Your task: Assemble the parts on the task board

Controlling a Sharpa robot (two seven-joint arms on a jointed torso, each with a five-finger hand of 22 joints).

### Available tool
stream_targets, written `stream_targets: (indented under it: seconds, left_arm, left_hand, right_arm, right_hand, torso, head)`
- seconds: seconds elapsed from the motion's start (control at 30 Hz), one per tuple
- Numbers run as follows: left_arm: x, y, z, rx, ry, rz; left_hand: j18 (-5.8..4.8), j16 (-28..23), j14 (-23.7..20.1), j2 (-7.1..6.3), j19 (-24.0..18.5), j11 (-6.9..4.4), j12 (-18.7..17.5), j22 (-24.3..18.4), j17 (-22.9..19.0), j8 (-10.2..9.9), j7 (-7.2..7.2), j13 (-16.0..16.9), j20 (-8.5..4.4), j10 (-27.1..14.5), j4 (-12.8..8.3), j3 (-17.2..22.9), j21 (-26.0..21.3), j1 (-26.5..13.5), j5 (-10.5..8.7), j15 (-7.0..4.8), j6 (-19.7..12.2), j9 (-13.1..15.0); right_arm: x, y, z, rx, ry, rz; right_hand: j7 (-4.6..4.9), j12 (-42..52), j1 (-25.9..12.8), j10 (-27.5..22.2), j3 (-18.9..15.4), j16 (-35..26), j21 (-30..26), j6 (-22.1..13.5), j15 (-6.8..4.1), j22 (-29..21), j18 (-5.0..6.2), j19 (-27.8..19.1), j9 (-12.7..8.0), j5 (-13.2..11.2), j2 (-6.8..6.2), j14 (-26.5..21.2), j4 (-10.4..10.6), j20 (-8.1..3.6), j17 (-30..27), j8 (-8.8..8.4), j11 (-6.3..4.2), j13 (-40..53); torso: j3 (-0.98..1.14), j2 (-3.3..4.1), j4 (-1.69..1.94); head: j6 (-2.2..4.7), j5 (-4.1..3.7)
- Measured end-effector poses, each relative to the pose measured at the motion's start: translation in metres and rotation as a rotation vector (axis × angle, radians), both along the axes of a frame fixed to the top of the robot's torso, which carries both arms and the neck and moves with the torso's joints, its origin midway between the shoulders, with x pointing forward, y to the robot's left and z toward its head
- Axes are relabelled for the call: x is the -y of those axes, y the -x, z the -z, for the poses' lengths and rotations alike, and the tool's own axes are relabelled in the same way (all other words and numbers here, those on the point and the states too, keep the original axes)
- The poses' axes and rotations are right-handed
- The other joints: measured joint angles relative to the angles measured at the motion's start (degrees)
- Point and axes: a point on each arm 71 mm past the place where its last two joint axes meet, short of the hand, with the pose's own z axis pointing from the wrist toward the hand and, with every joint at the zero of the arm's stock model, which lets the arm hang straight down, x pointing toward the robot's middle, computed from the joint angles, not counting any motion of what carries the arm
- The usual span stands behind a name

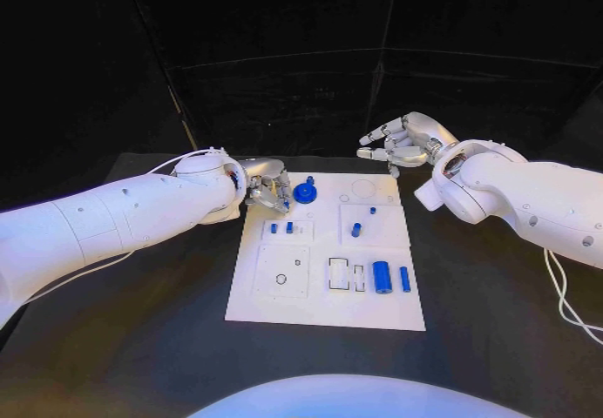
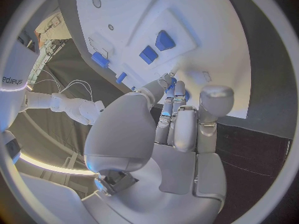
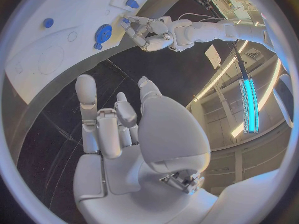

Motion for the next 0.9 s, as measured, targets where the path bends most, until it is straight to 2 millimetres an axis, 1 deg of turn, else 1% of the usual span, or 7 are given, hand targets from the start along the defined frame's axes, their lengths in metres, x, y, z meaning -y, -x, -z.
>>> stream_targets:
  seconds: [0.43, 0.63, 0.7, 0.73, 0.9]
  left_arm:
    - [0.0020, 0.0011, 0.0041, -0.029, -0.014, 0.009]
    - [0.0019, 0.0013, 0.0052, -0.038, -0.019, 0.010]
    - [0.0020, 0.0013, 0.0053, -0.039, -0.020, 0.010]
    - [0.0019, 0.0013, 0.0054, -0.040, -0.020, 0.010]
    - [0.0021, 0.0013, 0.0056, -0.044, -0.022, 0.010]
  left_hand:
    - [0.00, 0.00, 0.00, 0.00, 0.00, 0.00, -0.24, 0.00, -0.10, -0.33, 0.00, 0.00, 0.00, 0.00, 0.00, 0.00, -0.01, 0.00, 0.00, 0.00, 0.00, 0.00]
    - [0.00, 0.00, 0.00, 0.00, 0.00, 0.00, -0.24, -0.01, -0.10, -0.34, 0.00, 0.00, 0.00, 0.00, 0.00, 0.00, -0.04, 0.00, 0.00, 0.00, 0.00, -0.01]
    - [0.00, 0.00, 0.00, 0.00, 0.00, 0.00, -0.24, -0.01, -0.14, -0.34, 0.00, 0.00, 0.00, 0.00, 0.00, 0.00, -0.04, 0.00, 0.00, 0.00, -0.01, -0.01]
    - [-0.01, 0.00, 0.00, -0.24, 0.00, 0.00, -0.24, -0.01, -0.19, -0.34, -0.01, 0.00, 0.00, 0.00, 0.00, 0.00, -0.04, -0.23, 0.00, 0.00, -0.01, -0.01]
    - [0.00, 0.00, 0.00, -0.22, 0.00, 0.00, -0.47, 0.19, -0.20, -0.35, -0.01, 0.00, 0.00, 0.00, 0.00, 0.00, -0.04, -0.22, 0.00, 0.00, -0.01, -0.03]
  right_arm:
    - [0.0003, 0.0000, 0.0001, 0.000, 0.000, 0.000]
    - [0.0001, 0.0000, 0.0001, -0.001, 0.000, 0.000]
    - [0.0001, 0.0000, 0.0001, -0.001, 0.000, 0.000]
    - [0.0001, 0.0000, 0.0001, -0.001, 0.000, 0.000]
    - [0.0001, 0.0000, 0.0001, -0.001, 0.000, 0.000]
  right_hand:
    - [0.00, 0.00, 0.00, 0.00, 0.00, 0.00, 0.00, 0.00, 0.00, 0.00, 0.00, 0.00, 0.00, 0.00, 0.00, 0.00, 0.00, 0.00, 0.00, 0.00, 0.00, 0.00]
    - [0.00, 0.00, 0.00, 0.00, 0.00, 0.00, 0.00, 0.00, 0.00, 0.00, 0.00, 0.00, 0.00, 0.00, 0.00, 0.00, 0.00, 0.00, 0.00, 0.00, 0.00, 0.00]
    - [0.00, 0.00, 0.00, 0.00, 0.00, 0.00, 0.00, 0.00, 0.00, 0.00, 0.00, 0.00, 0.00, 0.00, 0.00, 0.00, 0.00, 0.00, 0.00, 0.00, 0.00, 0.00]
    - [0.00, 0.00, 0.00, 0.00, 0.00, 0.00, 0.00, 0.00, 0.00, 0.00, 0.00, 0.00, 0.00, 0.00, 0.00, 0.00, 0.00, 0.00, 0.00, 0.00, 0.00, 0.00]
    - [0.00, 0.00, 0.00, 0.00, 0.00, 0.00, 0.00, 0.00, 0.00, 0.00, -0.01, 0.00, 0.00, 0.00, 0.00, 0.00, 0.00, 0.00, -0.01, 0.00, 0.00, 0.00]
  torso:
    - [0.01, -0.01, -0.02]
    - [0.01, -0.01, -0.02]
    - [0.01, -0.01, -0.02]
    - [0.01, -0.01, -0.02]
    - [0.01, -0.01, -0.02]
  head:
    - [-0.16, 0.01]
    - [-0.13, 0.31]
    - [-0.19, 0.24]
    - [-0.23, 0.21]
    - [-0.32, 0.08]
